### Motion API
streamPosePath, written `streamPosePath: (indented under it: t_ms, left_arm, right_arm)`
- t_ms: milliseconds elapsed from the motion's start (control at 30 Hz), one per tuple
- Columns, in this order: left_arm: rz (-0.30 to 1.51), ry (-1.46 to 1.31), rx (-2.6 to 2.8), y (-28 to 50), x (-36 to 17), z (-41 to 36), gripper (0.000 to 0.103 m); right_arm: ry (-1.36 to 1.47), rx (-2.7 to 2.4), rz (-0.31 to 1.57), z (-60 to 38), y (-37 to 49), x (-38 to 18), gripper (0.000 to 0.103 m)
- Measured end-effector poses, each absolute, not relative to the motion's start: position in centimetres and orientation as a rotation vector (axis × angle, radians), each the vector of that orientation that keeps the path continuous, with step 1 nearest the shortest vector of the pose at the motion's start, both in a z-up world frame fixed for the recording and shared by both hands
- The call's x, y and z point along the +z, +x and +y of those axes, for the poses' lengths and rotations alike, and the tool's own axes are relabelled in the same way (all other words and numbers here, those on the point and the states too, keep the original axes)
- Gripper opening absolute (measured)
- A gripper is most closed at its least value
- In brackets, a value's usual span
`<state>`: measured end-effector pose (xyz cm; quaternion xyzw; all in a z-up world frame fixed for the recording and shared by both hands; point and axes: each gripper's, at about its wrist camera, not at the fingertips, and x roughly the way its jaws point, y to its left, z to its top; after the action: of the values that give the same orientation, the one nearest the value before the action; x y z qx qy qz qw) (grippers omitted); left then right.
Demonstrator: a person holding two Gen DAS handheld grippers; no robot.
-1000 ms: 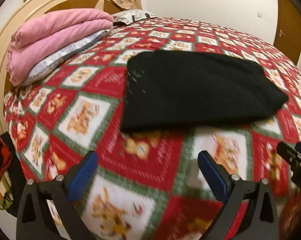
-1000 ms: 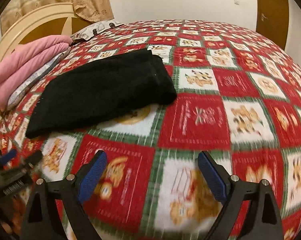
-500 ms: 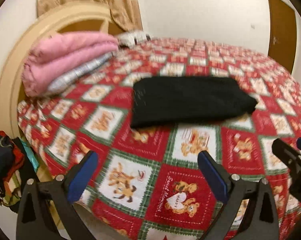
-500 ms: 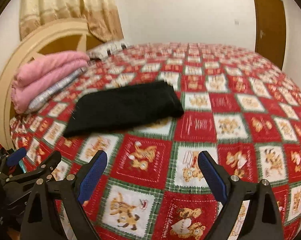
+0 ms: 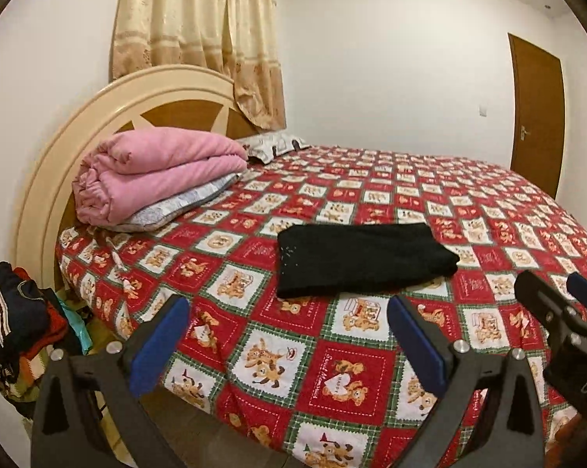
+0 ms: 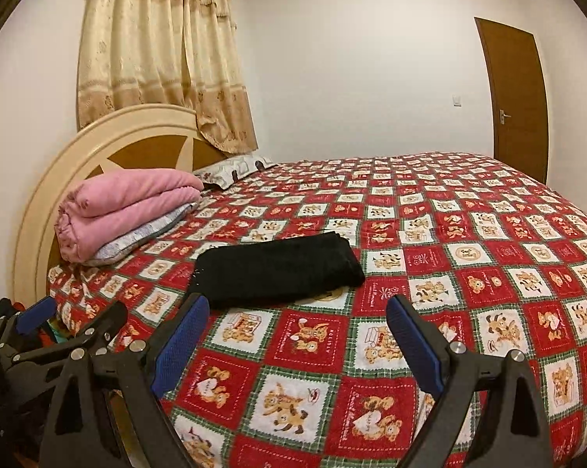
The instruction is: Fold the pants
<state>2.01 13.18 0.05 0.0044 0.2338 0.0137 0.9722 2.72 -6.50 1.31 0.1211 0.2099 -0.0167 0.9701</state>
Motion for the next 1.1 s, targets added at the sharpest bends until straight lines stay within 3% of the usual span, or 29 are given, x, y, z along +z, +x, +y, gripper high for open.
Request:
streamPosePath:
  t_ms: [1100]
  left_arm:
    - [0.435,0.054,0.047,0.5,0.1,12.9,0.103]
  right_arm:
    - [0.256,-0.056,0.392,-5.7,1.4,1.7,0.093]
